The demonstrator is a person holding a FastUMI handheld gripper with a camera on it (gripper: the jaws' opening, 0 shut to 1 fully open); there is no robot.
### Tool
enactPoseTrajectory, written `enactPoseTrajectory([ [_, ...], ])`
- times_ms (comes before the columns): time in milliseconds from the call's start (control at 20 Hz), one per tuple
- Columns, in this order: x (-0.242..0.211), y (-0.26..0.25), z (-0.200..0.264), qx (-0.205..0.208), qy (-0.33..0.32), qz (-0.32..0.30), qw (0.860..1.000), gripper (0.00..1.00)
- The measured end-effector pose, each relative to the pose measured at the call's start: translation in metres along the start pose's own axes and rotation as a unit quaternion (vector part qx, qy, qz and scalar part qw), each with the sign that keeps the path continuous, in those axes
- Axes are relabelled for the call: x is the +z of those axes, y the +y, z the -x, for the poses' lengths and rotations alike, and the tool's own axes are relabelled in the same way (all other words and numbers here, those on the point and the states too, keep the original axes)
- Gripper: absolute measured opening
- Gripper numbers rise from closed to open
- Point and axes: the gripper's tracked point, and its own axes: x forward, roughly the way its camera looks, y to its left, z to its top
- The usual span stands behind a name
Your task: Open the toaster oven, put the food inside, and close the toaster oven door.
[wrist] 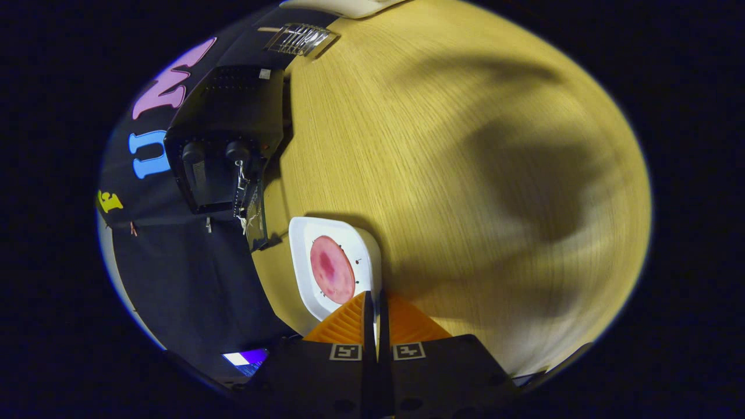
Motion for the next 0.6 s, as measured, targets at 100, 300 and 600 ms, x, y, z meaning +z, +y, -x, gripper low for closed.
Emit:
enactPoseTrajectory([
  [100, 0.0, 0.004, 0.003, 0.013, -0.022, -0.019, 1.0, 0.05],
  [300, -0.005, 0.029, 0.015, 0.055, -0.079, -0.074, 0.993, 0.05],
  [600, -0.035, 0.093, 0.013, 0.096, -0.167, -0.156, 0.969, 0.05],
])
